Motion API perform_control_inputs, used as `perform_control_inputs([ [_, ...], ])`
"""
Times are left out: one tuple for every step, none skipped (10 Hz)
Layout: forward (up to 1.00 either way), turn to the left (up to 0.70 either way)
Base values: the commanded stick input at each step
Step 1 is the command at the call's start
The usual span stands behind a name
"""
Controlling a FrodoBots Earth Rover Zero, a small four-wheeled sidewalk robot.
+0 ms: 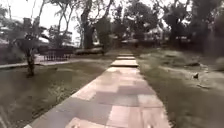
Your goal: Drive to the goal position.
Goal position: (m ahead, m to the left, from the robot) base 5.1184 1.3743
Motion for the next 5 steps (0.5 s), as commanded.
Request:
perform_control_inputs([
  [1.00, 0.00],
  [1.00, 0.00],
  [1.00, 0.00],
  [1.00, 0.00],
  [1.00, 0.00],
])
